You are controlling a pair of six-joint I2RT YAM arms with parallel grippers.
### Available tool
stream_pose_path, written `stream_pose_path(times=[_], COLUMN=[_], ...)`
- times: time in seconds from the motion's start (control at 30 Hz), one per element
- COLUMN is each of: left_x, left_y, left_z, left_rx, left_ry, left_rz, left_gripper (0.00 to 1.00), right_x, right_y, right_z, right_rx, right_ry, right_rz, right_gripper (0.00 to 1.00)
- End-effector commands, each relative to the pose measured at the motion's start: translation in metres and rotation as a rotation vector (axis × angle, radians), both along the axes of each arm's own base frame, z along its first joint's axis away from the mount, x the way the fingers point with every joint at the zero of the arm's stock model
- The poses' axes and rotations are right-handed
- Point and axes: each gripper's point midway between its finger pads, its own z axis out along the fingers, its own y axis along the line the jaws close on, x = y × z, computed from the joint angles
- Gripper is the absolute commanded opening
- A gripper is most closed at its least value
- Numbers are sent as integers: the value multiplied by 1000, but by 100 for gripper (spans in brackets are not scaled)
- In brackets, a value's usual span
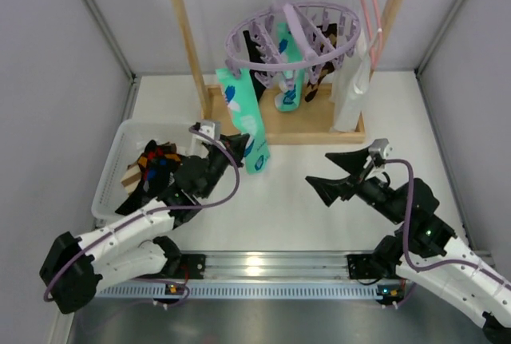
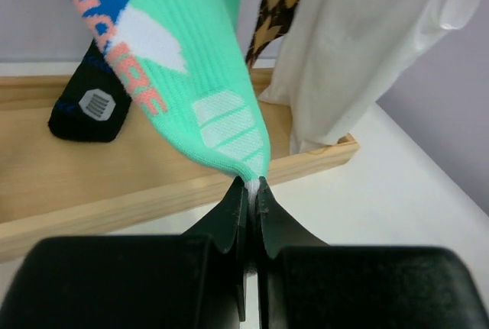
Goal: Remove the socks clipped to the hanger
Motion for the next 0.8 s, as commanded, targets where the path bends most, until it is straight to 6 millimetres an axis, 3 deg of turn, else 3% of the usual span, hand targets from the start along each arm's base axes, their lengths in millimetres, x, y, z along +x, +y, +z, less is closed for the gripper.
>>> stream_pose_path(times=[0.0, 0.03, 0.07, 0.13, 0.17, 0.23, 0.33, 0.37, 0.4, 0.5, 0.53, 0.57, 0.6, 0.63, 0.67, 0.73, 0.77], left_x=[-15, -17, -28, -36, -44, -56, -62, -62, -60, -58, -56, -54, -51, -48, -45, -40, -38], left_y=[-5, -7, -27, -43, -60, -83, -110, -116, -125, -138, -144, -149, -149, -154, -160, -164, -172], left_z=[18, 18, 20, 18, 17, 13, 6, 13, 2, 7, -3, 2, 0, -12, -7, -11, -16], left_rx=[39, 57, 76, 137, 162, 223, 346, 358, 423, 475, 516, 524, 570, 619, 627, 696, 719], left_ry=[-89, -86, -89, -101, -97, -111, -134, -142, -149, -177, -178, -187, -194, -194, -200, -216, -220], left_rz=[65, 94, 53, 50, 37, 4, 31, 51, 56, 64, 69, 79, 108, 119, 135, 157, 157], left_gripper=[0, 0, 0, 0, 0, 0, 0, 0, 0, 0, 0, 0, 0, 0, 0, 0, 0], right_x=[8, 10, 8, 11, 9, 13, 17, 17, 24, 29, 36, 36, 44, 46, 43, 49, 48], right_y=[-26, -29, -34, -39, -43, -48, -56, -60, -60, -71, -68, -74, -77, -81, -89, -91, -93], right_z=[46, 43, 54, 56, 68, 73, 84, 92, 90, 104, 103, 120, 113, 119, 136, 140, 158], right_rx=[114, 95, 111, 90, 105, 102, 86, 78, 51, 10, -23, -8, -58, -60, -39, -76, -57], right_ry=[-3, 18, 12, 24, 14, 20, 27, 30, 48, 67, 82, 72, 105, 106, 94, 108, 95], right_rz=[-132, -153, -162, -195, -204, -238, -286, -300, -331, -394, -413, -432, -483, -508, -527, -564, -566], right_gripper=[92, 92, 93, 93, 92, 92, 93, 93, 92, 92, 92, 92, 92, 92, 92, 89, 87])
